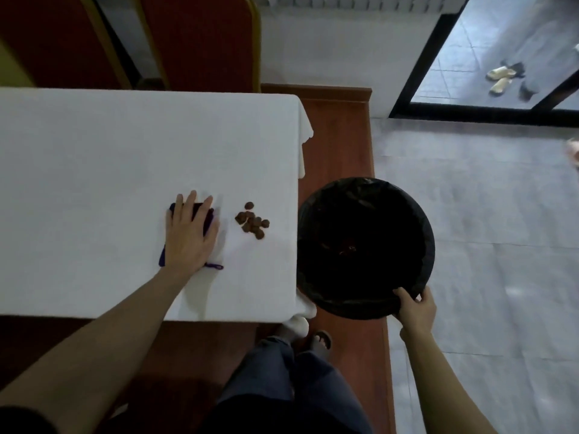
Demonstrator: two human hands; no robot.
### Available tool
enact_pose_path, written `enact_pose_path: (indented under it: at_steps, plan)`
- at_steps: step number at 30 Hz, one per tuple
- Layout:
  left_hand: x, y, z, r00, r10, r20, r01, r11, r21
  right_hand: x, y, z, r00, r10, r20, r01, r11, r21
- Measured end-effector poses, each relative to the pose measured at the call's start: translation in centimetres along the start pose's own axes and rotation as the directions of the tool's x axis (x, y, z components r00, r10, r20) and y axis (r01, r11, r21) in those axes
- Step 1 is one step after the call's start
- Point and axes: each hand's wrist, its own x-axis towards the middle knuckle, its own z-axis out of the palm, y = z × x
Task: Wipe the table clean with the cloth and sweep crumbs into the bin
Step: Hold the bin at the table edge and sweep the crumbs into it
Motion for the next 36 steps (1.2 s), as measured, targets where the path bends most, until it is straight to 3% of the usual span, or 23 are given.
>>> enact_pose_path:
  at_steps: [8,17,27,36]
  plan:
    - [-3.7,-2.7,1.4,0.994,-0.102,0.049,0.098,0.992,0.073,-1.9,-0.5,1.6,1.000,0.025,0.017,-0.026,0.999,0.042]
    - [-0.5,-2.2,1.3,0.989,-0.150,0.013,0.150,0.989,0.002,-2.2,-0.1,2.1,0.999,0.042,0.013,-0.043,0.996,0.078]
    - [3.8,1.9,2.2,0.998,-0.030,0.053,0.028,0.999,0.045,-2.3,-0.6,3.0,1.000,0.015,0.020,-0.016,0.998,0.068]
    - [2.6,6.4,3.7,0.993,0.106,0.046,-0.107,0.994,0.020,-2.6,-0.3,3.1,1.000,0.023,0.009,-0.023,0.994,0.103]
